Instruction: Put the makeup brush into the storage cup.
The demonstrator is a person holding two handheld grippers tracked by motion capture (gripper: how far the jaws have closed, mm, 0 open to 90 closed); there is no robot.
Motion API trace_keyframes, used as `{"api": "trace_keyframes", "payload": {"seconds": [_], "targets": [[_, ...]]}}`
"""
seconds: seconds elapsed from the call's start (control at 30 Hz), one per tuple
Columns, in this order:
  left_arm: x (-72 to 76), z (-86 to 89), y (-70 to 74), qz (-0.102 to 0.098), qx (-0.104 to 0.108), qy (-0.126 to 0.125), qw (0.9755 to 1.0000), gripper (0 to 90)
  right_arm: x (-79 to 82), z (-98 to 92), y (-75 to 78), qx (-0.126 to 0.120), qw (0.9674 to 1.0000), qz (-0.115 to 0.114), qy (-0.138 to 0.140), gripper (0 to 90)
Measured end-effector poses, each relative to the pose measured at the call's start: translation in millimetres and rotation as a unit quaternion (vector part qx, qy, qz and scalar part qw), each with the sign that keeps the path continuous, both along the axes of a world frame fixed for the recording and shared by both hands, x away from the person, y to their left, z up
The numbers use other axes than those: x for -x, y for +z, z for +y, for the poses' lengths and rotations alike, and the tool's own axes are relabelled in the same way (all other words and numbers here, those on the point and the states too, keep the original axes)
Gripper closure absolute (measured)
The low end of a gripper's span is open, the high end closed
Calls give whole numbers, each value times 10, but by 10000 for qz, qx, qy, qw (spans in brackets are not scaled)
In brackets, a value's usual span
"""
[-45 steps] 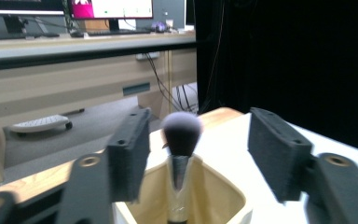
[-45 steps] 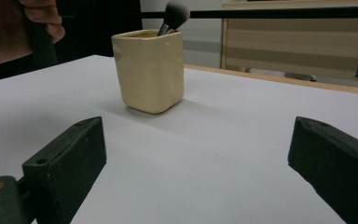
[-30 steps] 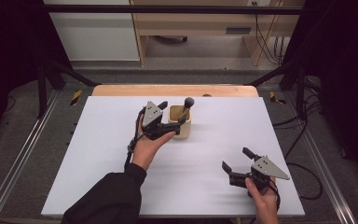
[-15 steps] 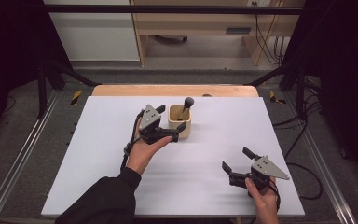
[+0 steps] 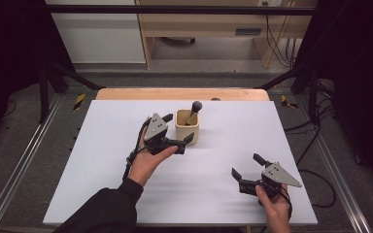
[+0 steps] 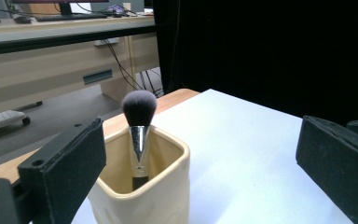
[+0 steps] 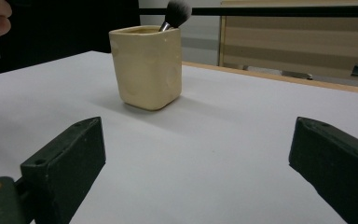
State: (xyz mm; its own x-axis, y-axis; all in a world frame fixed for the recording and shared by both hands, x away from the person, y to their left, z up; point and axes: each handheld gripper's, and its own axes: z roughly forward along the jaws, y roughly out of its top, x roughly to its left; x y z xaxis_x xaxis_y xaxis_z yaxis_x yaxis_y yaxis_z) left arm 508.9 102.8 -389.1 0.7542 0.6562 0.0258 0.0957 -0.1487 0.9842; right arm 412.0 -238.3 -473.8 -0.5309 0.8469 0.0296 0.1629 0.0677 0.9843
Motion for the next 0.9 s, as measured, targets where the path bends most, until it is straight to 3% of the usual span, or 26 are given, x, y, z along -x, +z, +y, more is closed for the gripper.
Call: {"api": "trace_keyframes", "payload": {"seconds": [0.27,0.37,0.9], "targets": [[82,5,-20,16,-69,-152,9999,12,3,-2,0,13,10000,12,-6,39],[115,5,-43,-17,-212,-206,9996,12,0,-2,-2,13,10000,4,-4,38],[253,91,-151,-81,-391,-258,9989,12,7,3,-3,44,10000,14,-5,39]]}}
